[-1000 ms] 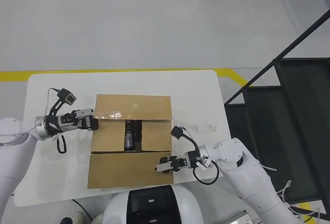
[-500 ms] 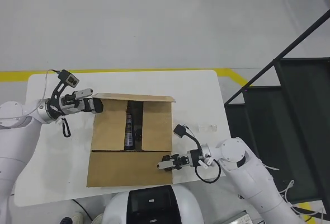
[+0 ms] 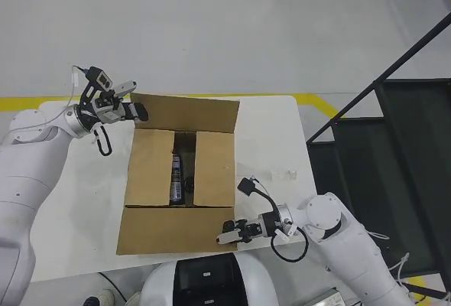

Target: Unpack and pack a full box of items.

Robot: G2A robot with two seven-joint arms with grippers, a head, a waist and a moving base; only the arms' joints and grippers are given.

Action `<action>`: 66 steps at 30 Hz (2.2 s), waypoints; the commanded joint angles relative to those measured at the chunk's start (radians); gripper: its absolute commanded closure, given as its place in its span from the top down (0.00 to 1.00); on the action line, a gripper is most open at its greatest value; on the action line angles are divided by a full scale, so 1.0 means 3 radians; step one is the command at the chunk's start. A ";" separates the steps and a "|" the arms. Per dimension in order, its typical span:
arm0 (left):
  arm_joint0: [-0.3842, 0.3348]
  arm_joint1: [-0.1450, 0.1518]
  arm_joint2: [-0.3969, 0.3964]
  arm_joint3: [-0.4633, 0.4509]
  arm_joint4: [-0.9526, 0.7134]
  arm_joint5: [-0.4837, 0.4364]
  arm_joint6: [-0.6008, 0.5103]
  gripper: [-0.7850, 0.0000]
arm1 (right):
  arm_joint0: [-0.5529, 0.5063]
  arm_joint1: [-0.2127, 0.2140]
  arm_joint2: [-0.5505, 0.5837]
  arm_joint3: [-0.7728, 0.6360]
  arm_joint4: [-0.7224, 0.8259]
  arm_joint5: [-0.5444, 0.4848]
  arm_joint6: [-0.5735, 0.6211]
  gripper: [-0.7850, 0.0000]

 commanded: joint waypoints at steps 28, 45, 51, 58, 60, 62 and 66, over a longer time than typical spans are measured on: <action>-0.0101 -0.0179 0.0076 0.0357 0.0275 -0.0169 0.0814 1.00 | 0.0079 0.0003 -0.0431 0.0164 -0.0190 0.0050 -0.0072 1.00; -0.0511 -0.0415 0.0465 0.1116 0.1202 0.0233 0.0643 1.00 | 0.0087 0.0003 -0.0725 0.0171 -0.1019 -0.0138 -0.0852 1.00; -0.0575 -0.0456 0.0529 0.1219 0.1412 0.0317 0.0508 1.00 | 0.0075 0.0006 -0.0787 0.0188 -0.1319 -0.0179 -0.1124 1.00; -0.0619 -0.0467 0.0459 0.1333 0.1393 0.0239 0.0462 1.00 | 0.0130 -0.0006 -0.0871 0.0260 -0.1475 -0.0266 -0.1349 1.00; -0.0621 -0.0465 0.0420 0.1360 0.1338 0.0216 0.0452 1.00 | 0.0133 -0.0008 -0.0884 0.0264 -0.1520 -0.0290 -0.1413 1.00; -0.0615 -0.0462 0.0352 0.1379 0.1218 0.0179 0.0419 1.00 | 0.0147 -0.0008 -0.0879 0.0264 -0.1570 -0.0364 -0.1514 1.00; -0.0596 -0.0436 0.0164 0.1401 0.0898 0.0039 0.0328 1.00 | 0.0191 -0.0009 -0.0852 0.0301 -0.1401 -0.0524 -0.1574 1.00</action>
